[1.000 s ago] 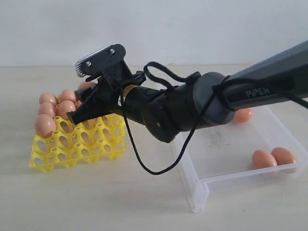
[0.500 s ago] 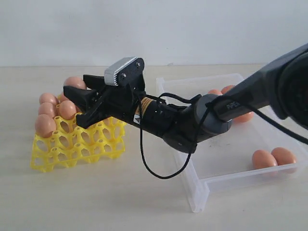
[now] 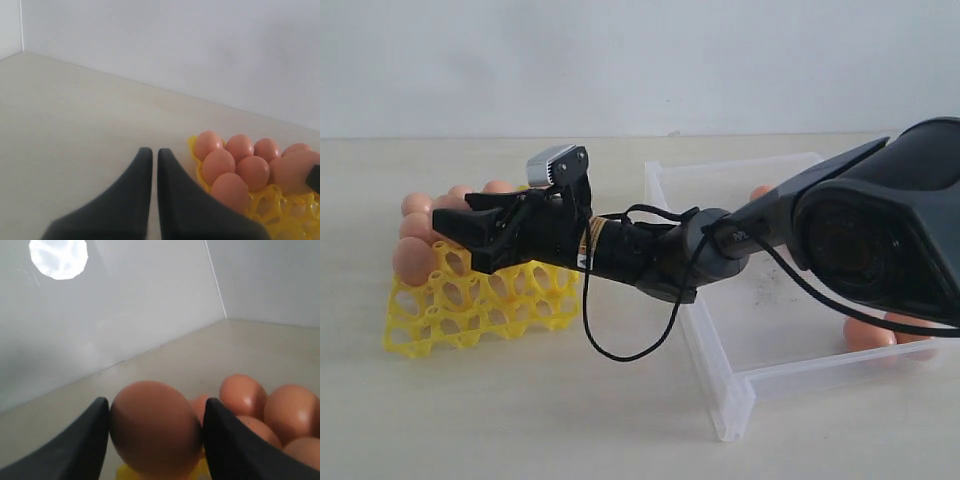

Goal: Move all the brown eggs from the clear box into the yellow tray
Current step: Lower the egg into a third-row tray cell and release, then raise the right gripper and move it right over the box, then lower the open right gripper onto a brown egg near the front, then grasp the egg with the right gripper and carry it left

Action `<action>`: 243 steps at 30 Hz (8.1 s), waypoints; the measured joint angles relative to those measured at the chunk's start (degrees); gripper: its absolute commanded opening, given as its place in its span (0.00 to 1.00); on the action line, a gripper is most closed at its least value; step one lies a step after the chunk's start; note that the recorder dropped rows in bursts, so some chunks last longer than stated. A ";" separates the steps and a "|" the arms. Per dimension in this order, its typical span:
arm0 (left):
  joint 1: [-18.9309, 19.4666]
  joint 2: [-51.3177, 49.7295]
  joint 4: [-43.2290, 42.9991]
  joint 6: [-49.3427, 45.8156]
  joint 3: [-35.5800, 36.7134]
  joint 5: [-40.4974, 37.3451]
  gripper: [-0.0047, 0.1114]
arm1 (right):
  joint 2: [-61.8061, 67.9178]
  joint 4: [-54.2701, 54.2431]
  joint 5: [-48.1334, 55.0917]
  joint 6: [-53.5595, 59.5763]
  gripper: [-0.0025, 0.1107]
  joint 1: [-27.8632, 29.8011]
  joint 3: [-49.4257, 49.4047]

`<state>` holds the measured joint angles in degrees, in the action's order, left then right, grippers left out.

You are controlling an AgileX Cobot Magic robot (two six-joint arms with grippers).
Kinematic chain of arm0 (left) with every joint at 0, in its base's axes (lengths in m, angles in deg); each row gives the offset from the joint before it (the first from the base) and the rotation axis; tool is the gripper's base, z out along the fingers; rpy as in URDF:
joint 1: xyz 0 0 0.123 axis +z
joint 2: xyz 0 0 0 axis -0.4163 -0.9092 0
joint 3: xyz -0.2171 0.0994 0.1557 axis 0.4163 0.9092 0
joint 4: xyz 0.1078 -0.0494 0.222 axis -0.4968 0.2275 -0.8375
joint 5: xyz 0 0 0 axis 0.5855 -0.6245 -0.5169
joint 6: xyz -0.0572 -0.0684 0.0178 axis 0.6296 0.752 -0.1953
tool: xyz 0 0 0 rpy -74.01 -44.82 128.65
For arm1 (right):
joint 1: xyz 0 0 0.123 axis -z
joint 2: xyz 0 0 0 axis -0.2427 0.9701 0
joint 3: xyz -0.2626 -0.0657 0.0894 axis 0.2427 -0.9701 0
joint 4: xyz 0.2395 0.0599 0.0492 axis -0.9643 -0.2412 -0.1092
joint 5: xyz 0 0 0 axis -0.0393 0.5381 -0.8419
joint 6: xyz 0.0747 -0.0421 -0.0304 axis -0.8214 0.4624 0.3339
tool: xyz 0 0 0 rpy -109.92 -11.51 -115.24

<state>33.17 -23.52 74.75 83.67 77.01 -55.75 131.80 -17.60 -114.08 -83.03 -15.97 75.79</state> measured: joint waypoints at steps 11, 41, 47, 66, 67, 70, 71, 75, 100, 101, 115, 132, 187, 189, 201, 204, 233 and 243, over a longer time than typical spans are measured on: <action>0.00 0.00 0.00 0.00 0.00 0.00 0.07 | 0.39 2.20 8.16 -2.85 0.02 0.00 0.29; 0.00 0.00 0.00 0.00 0.00 0.00 0.07 | 0.39 4.96 10.29 -4.05 0.03 -0.92 0.83; 0.00 0.00 0.00 0.00 0.00 0.00 0.07 | 0.17 4.96 10.94 -4.05 0.17 -0.94 0.83; 0.00 0.00 0.00 0.00 0.00 0.00 0.07 | 0.08 4.96 11.56 -4.16 0.43 -1.16 0.83; 0.00 0.00 0.00 0.00 0.00 0.00 0.07 | 0.08 4.96 11.56 -4.16 0.43 -1.16 0.83; 0.00 0.00 0.00 0.00 0.00 0.00 0.07 | 0.08 4.96 11.56 -4.16 0.43 -1.16 0.83; 0.00 0.00 0.00 0.00 0.00 0.00 0.07 | 0.08 4.96 11.56 -4.16 0.43 -1.16 0.83; 0.00 0.00 0.00 0.00 0.00 0.00 0.07 | 0.08 4.96 11.56 -4.16 0.49 -1.16 0.83; 0.00 0.00 0.00 0.00 0.00 0.00 0.07 | -20.49 51.88 20.25 -32.23 0.02 -0.23 0.48; 0.00 0.00 0.00 0.00 0.00 0.00 0.07 | -21.51 54.64 20.94 -35.41 0.02 -0.11 0.16; 0.00 0.00 0.00 0.00 0.00 0.00 0.07 | -33.97 59.57 33.00 -50.70 0.02 13.33 -12.05; 0.00 0.00 0.00 0.00 0.00 0.00 0.07 | -41.76 31.61 96.50 -5.34 0.02 16.27 -25.77; 0.00 0.00 0.00 0.00 0.00 0.00 0.07 | -32.38 -40.28 117.48 49.26 0.54 23.31 -22.53; 0.00 0.00 0.00 0.00 0.00 0.00 0.07 | -31.63 -40.28 117.48 49.10 0.51 23.31 -22.53; 0.00 0.00 0.00 0.00 0.00 0.00 0.07 | -30.97 -40.28 115.93 49.93 0.02 23.31 -22.63; 0.00 0.00 0.00 0.00 0.00 0.00 0.07 | -32.23 -40.28 108.15 49.98 0.02 23.31 -22.60; 0.00 0.00 0.00 0.00 0.00 0.00 0.07 | -39.02 -38.25 37.12 37.19 0.02 -1.03 -22.65; 0.00 0.00 0.00 0.00 0.00 0.00 0.07 | -37.68 -27.75 13.48 28.74 0.02 -1.36 -31.31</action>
<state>33.17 -23.52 74.75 83.67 77.01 -55.75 94.12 -45.35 -100.60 -54.29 -17.33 44.48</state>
